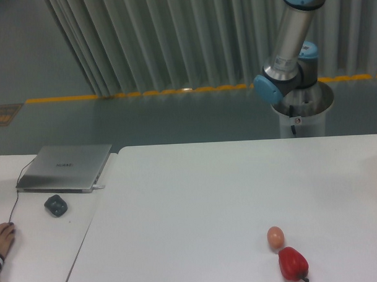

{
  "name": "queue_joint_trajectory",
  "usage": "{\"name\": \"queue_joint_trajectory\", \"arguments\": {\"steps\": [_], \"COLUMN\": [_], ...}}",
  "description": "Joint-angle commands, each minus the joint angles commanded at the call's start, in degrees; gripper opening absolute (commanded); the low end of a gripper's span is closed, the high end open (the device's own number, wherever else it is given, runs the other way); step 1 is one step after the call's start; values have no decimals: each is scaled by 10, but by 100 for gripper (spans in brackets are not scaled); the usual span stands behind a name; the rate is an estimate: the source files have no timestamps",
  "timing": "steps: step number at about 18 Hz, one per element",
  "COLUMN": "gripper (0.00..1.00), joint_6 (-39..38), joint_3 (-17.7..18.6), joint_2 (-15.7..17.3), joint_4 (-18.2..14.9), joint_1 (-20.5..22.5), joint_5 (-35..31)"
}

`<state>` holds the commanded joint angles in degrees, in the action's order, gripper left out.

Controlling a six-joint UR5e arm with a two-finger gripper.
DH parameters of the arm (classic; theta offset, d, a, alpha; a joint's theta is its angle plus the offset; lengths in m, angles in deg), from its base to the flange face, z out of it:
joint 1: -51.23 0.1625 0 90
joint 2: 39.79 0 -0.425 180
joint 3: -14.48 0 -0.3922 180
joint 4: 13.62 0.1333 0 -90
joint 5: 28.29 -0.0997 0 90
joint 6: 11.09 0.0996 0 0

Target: Place the green pepper on the table

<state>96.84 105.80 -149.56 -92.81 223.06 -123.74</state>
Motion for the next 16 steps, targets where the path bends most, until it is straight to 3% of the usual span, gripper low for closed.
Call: {"name": "queue_joint_trajectory", "arguments": {"steps": [1,6,11,16], "gripper": [53,52,52,52], "joint_6": [-1,-9,-40,-101], "joint_3": [0,-21,-56,-117], "joint_2": [0,1,1,4], "joint_4": [0,-10,-61,-122], "joint_1": [-1,-4,-19,-54], "joint_5": [-1,0,3,4]}}
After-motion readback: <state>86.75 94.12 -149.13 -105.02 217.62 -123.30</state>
